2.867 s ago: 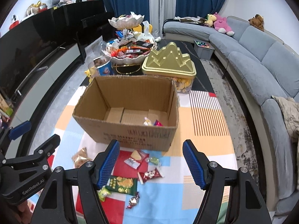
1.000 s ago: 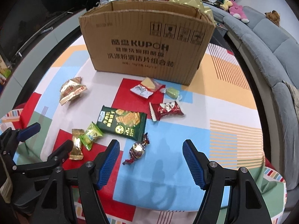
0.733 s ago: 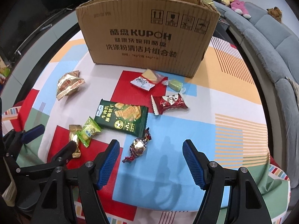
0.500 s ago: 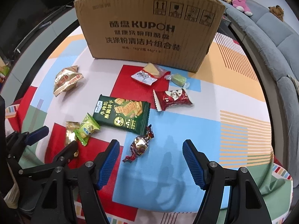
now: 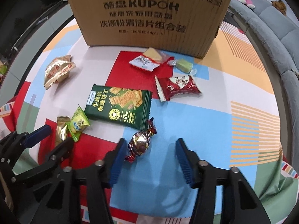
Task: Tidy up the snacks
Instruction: 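Grasp the gold-wrapped bar with left tool while right tool grasps the foil chocolate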
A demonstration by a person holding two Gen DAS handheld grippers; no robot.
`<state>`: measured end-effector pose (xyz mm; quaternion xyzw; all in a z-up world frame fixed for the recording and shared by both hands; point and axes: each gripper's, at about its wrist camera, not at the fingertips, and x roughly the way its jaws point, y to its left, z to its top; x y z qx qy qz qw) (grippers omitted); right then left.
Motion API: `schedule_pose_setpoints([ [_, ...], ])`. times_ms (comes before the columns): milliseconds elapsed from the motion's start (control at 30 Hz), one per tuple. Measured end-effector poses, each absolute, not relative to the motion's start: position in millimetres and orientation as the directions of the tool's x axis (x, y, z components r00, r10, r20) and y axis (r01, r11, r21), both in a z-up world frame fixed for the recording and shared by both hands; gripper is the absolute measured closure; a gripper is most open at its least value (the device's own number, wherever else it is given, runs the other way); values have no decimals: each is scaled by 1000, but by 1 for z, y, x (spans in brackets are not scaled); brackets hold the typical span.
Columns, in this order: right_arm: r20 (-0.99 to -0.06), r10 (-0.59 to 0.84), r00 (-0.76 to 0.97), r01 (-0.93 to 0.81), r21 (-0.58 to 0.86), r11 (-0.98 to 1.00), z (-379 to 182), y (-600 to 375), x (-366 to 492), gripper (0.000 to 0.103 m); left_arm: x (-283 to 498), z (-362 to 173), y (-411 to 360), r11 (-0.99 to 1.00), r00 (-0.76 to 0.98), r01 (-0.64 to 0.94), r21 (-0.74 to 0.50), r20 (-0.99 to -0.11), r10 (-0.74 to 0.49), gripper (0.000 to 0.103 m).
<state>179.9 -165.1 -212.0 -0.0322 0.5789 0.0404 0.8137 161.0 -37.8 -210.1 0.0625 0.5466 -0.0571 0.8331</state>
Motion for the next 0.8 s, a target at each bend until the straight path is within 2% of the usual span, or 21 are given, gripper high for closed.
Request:
schedule_pose_setpoints([
  [100, -947, 35, 321, -107, 0, 994, -215, -166, 178, 71, 160, -210, -40, 983, 400, 176, 48, -916, -27, 79],
  [167, -946, 44, 322, -115, 7, 993, -214, -166, 176, 80, 159, -210, -41, 983, 401, 178, 53, -916, -23, 80],
  [800, -920, 44, 390, -147, -15, 989, -187, -158, 171, 80, 155, -191, -38, 980, 460, 168, 107, -888, 18, 82],
])
